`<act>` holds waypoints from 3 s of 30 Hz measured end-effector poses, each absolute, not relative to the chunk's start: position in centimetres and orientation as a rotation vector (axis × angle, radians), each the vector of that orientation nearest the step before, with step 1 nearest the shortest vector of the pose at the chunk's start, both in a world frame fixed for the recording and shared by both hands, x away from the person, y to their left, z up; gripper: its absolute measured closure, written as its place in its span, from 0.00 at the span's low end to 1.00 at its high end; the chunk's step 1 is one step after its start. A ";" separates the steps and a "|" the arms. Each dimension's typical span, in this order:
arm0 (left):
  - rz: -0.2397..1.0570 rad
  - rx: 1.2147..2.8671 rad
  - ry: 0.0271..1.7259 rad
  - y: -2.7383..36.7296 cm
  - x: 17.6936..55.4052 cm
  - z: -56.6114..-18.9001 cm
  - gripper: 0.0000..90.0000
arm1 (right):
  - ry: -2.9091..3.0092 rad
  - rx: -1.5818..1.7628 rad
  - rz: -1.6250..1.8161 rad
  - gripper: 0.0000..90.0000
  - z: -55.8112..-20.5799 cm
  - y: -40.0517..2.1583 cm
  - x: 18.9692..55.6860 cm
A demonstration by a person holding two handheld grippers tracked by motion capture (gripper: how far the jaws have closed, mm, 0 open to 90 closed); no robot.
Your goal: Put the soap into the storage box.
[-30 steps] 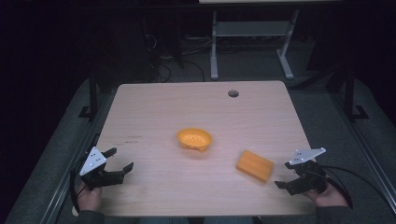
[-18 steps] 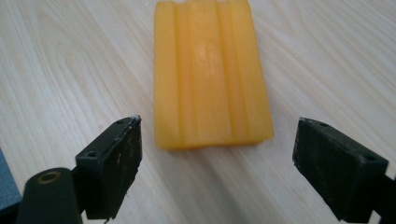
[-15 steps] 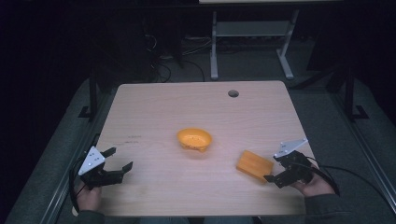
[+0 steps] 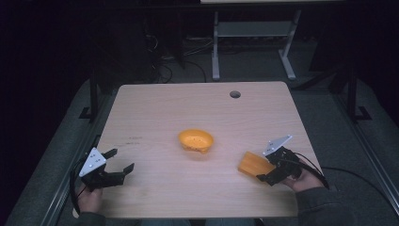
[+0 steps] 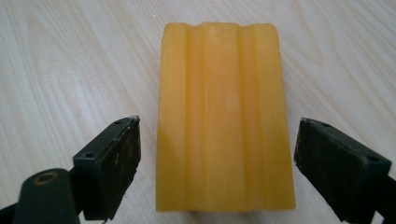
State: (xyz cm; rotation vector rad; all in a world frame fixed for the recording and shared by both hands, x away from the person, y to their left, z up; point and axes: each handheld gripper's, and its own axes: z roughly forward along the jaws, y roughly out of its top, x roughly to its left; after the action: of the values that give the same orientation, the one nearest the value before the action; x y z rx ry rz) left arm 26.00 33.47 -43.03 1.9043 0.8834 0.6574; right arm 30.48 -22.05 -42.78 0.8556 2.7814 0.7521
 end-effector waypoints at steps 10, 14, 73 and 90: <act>0.653 1.910 0.881 33.4 26.0 -43.0 0.15 | 2.808 0.820 0.668 0.16 -43.7 -20.7 31.6; 0.653 1.911 0.880 33.4 26.0 -43.0 0.15 | 2.816 0.825 0.662 0.16 -43.9 -20.5 31.8; 0.654 1.893 0.888 33.5 26.0 -43.0 0.15 | 2.843 0.708 0.665 0.23 -43.3 -18.1 33.0; 0.657 1.879 0.887 33.6 26.0 -42.9 0.15 | 2.841 0.651 0.682 0.23 -41.3 -16.1 34.5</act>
State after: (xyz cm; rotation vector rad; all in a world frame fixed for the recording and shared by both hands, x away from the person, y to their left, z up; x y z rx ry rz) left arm 25.95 33.64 -42.92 1.8786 0.8869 0.6572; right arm 34.51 -16.11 -41.26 0.6512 2.8414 0.6816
